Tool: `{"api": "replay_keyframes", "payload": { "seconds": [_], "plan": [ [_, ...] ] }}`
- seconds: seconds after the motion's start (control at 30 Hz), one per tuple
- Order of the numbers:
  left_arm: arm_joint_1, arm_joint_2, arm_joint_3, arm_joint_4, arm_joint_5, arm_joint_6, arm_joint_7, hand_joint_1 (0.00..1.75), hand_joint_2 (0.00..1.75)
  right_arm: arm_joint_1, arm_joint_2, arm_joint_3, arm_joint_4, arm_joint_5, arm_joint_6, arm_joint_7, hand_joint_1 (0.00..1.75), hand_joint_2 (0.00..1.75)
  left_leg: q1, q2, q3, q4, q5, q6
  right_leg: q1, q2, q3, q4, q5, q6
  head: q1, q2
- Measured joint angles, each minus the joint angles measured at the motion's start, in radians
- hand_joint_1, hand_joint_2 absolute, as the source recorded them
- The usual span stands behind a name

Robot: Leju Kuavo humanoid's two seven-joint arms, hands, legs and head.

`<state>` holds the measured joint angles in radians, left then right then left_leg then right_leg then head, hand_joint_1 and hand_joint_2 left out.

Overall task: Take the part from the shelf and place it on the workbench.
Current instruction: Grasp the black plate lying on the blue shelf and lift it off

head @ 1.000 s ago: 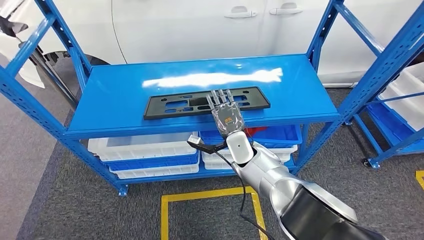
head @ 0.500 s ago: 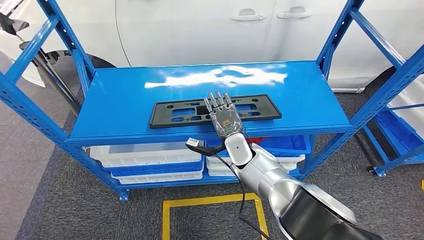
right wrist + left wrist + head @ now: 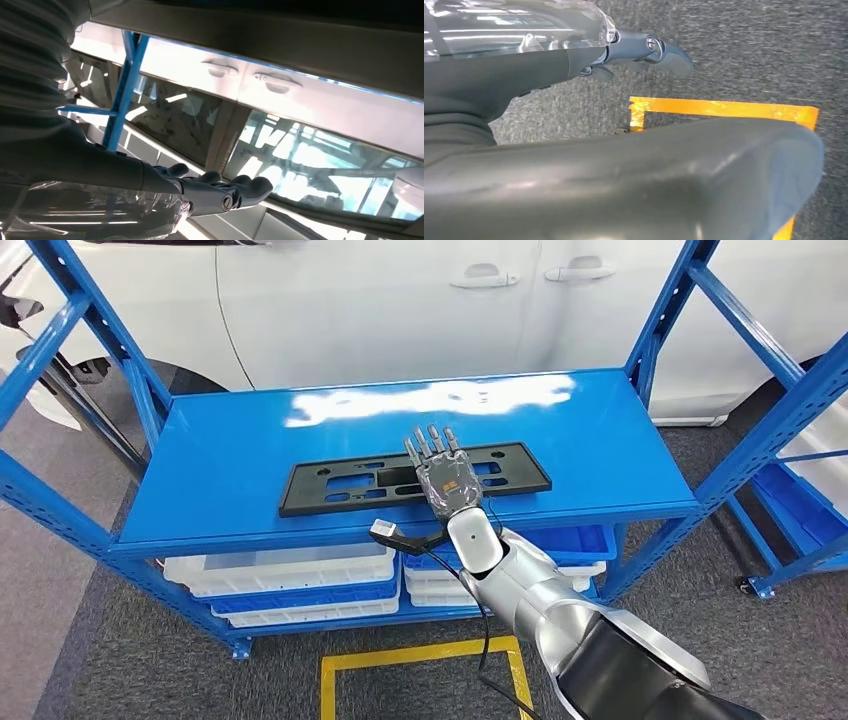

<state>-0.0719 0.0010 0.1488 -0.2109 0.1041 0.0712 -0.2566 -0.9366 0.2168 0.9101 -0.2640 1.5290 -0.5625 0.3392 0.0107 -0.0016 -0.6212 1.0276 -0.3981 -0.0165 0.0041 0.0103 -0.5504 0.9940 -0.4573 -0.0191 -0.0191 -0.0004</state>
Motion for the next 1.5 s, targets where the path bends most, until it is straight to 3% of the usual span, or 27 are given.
{"api": "replay_keyframes", "payload": {
  "seconds": [0.17,0.2,0.27,0.33,0.37,0.4,0.47,0.5,0.53,0.67,0.73,0.8,0.83,0.87,0.9,0.97,1.0,1.03,1.13,1.2,1.3,1.37,1.4,1.5],
  "plan": [
    [-0.002,-0.001,0.000,0.000,0.000,-0.003,-0.001,0.00,0.00,-0.003,0.006,0.000,-0.001,0.016,0.014,-0.036,0.00,1.75,0.002,-0.003,0.018,-0.030,-0.011,0.028,0.002,0.000,-0.009,0.028,-0.028,0.026,0.000,0.000],
    [-0.004,-0.001,0.001,0.000,0.000,-0.004,-0.002,0.00,0.00,-0.005,0.008,0.000,-0.001,0.018,0.028,-0.048,0.00,1.75,0.004,-0.003,0.021,-0.032,-0.011,0.032,0.001,-0.001,-0.028,0.067,-0.049,0.031,0.000,0.000],
    [-0.006,-0.001,0.002,0.000,0.001,-0.006,-0.004,0.00,0.00,-0.005,0.011,0.000,0.000,0.017,0.071,-0.077,0.03,1.75,0.004,-0.002,0.023,-0.033,-0.016,0.039,-0.005,-0.002,-0.102,0.201,-0.103,0.038,0.000,0.000],
    [-0.006,-0.001,0.004,0.000,0.001,-0.007,-0.006,0.00,0.00,0.002,0.012,0.000,0.001,0.014,0.124,-0.099,0.90,1.75,0.003,-0.003,0.027,-0.031,-0.021,0.041,-0.009,-0.003,-0.167,0.295,-0.116,0.041,0.000,0.000],
    [-0.005,-0.001,0.005,0.000,0.001,-0.008,-0.006,0.00,0.00,0.004,0.014,-0.001,0.001,0.011,0.154,-0.108,1.32,1.75,0.003,-0.003,0.031,-0.030,-0.025,0.040,-0.011,-0.003,-0.174,0.290,-0.094,0.041,0.000,0.000],
    [-0.005,-0.002,0.006,0.000,0.002,-0.008,-0.008,0.00,0.00,0.004,0.016,-0.003,0.002,0.008,0.185,-0.114,1.75,1.75,0.003,-0.004,0.036,-0.030,-0.029,0.038,-0.012,-0.004,-0.161,0.245,-0.056,0.040,0.000,0.000],
    [-0.005,-0.002,0.007,0.000,0.004,-0.011,-0.012,0.00,0.00,0.003,0.023,-0.009,0.002,0.000,0.247,-0.123,1.75,1.75,0.002,-0.005,0.048,-0.028,-0.039,0.031,-0.010,-0.005,-0.105,0.105,0.023,0.034,0.000,0.000],
    [-0.007,-0.002,0.008,0.000,0.005,-0.012,-0.014,0.00,0.00,0.002,0.027,-0.013,0.002,-0.003,0.272,-0.126,1.75,1.75,0.000,-0.005,0.051,-0.027,-0.042,0.027,-0.009,-0.006,-0.083,0.054,0.043,0.030,0.000,0.000],
    [-0.008,-0.002,0.009,0.000,0.006,-0.014,-0.016,0.00,0.00,0.001,0.030,-0.016,0.002,-0.006,0.295,-0.127,1.75,1.75,-0.001,-0.005,0.052,-0.027,-0.045,0.022,-0.007,-0.005,-0.072,0.024,0.049,0.026,0.000,0.000],
    [-0.013,-0.003,0.017,0.000,0.005,-0.018,-0.019,0.00,0.00,-0.007,0.037,-0.033,0.003,-0.021,0.362,-0.128,1.75,1.75,0.002,-0.003,0.050,-0.012,-0.062,0.000,-0.005,-0.004,-0.062,0.008,0.044,0.003,0.000,0.000],
    [-0.016,-0.005,0.020,0.000,0.005,-0.018,-0.018,0.00,0.00,-0.010,0.039,-0.043,0.003,-0.026,0.374,-0.127,1.75,1.75,0.005,-0.003,0.011,0.077,-0.111,-0.007,-0.007,-0.005,-0.055,0.003,0.044,-0.006,0.000,0.000],
    [-0.017,-0.006,0.022,0.000,0.004,-0.018,-0.017,0.00,0.00,-0.010,0.039,-0.049,0.003,-0.027,0.376,-0.127,1.75,1.75,0.005,-0.003,-0.057,0.213,-0.166,-0.012,-0.005,-0.005,-0.054,0.003,0.041,-0.011,0.000,0.000],
    [-0.017,-0.006,0.023,0.000,0.004,-0.018,-0.017,0.00,0.00,-0.010,0.039,-0.051,0.003,-0.028,0.375,-0.127,1.75,1.75,0.006,-0.003,-0.081,0.256,-0.175,-0.013,-0.004,-0.005,-0.053,0.003,0.040,-0.012,0.000,0.000],
    [-0.017,-0.006,0.024,0.000,0.004,-0.018,-0.017,0.00,0.00,-0.010,0.039,-0.052,0.003,-0.028,0.375,-0.128,1.75,1.75,0.006,-0.003,-0.088,0.260,-0.162,-0.013,-0.003,-0.004,-0.051,0.004,0.039,-0.012,0.000,0.000],
    [-0.018,-0.006,0.024,0.000,0.003,-0.018,-0.019,0.00,0.00,-0.010,0.039,-0.054,0.003,-0.028,0.374,-0.128,1.75,1.75,0.006,-0.002,-0.074,0.224,-0.133,-0.012,-0.002,-0.004,-0.049,0.004,0.038,-0.011,0.000,0.000],
    [-0.020,-0.006,0.024,0.000,-0.002,-0.018,-0.029,0.00,0.00,-0.011,0.039,-0.059,0.003,-0.028,0.371,-0.128,1.75,1.75,0.005,-0.003,-0.009,0.082,-0.062,-0.006,0.000,-0.003,-0.044,0.007,0.033,-0.006,0.000,0.000],
    [-0.021,-0.006,0.024,0.000,-0.005,-0.018,-0.036,0.00,0.00,-0.011,0.039,-0.063,0.003,-0.028,0.369,-0.128,1.75,1.75,0.004,-0.003,0.018,0.025,-0.042,-0.001,0.001,-0.003,-0.044,0.009,0.031,-0.003,0.000,0.000],
    [-0.022,-0.006,0.024,0.000,-0.008,-0.018,-0.047,0.00,0.44,-0.012,0.039,-0.066,0.003,-0.029,0.365,-0.128,1.75,1.75,0.002,-0.004,0.033,-0.010,-0.034,0.004,0.003,-0.003,-0.046,0.011,0.031,0.001,0.000,0.000],
    [-0.022,-0.007,0.024,0.000,-0.018,-0.018,-0.084,0.00,1.75,-0.013,0.038,-0.078,0.002,-0.034,0.346,-0.132,1.75,1.75,0.000,-0.004,0.036,-0.025,-0.032,0.019,0.003,-0.002,-0.050,0.012,0.030,0.015,0.000,0.000],
    [-0.024,-0.009,0.024,0.000,-0.027,-0.019,-0.104,0.00,1.75,-0.013,0.038,-0.089,0.001,-0.043,0.326,-0.139,1.75,1.75,0.004,-0.002,0.038,-0.031,-0.027,0.030,0.001,-0.002,-0.066,0.049,0.004,0.027,0.000,0.000],
    [-0.026,-0.009,0.024,0.000,-0.039,-0.025,-0.118,0.00,1.75,-0.010,0.037,-0.114,-0.001,-0.086,0.280,-0.167,1.75,1.75,0.005,-0.001,0.038,-0.033,-0.027,0.038,-0.005,-0.004,-0.156,0.236,-0.084,0.039,0.000,0.000],
    [-0.025,-0.010,0.024,0.000,-0.043,-0.029,-0.120,0.00,1.75,-0.005,0.037,-0.143,-0.005,-0.144,0.238,-0.209,1.75,1.75,0.005,-0.002,0.039,-0.032,-0.028,0.038,-0.009,-0.004,-0.197,0.307,-0.093,0.043,0.000,0.000],
    [-0.025,-0.010,0.024,0.000,-0.044,-0.032,-0.121,0.00,1.75,-0.004,0.037,-0.164,-0.012,-0.188,0.209,-0.247,1.75,1.75,0.005,-0.002,0.041,-0.032,-0.030,0.036,-0.011,-0.005,-0.190,0.284,-0.069,0.043,0.000,0.000],
    [-0.026,-0.010,0.025,0.000,-0.043,-0.039,-0.121,0.00,1.75,-0.003,0.042,-0.266,-0.062,-0.398,0.121,-0.447,1.75,1.75,0.004,-0.003,0.047,-0.026,-0.039,0.026,-0.011,-0.006,-0.100,0.084,0.031,0.035,0.000,0.000]
  ]
}}
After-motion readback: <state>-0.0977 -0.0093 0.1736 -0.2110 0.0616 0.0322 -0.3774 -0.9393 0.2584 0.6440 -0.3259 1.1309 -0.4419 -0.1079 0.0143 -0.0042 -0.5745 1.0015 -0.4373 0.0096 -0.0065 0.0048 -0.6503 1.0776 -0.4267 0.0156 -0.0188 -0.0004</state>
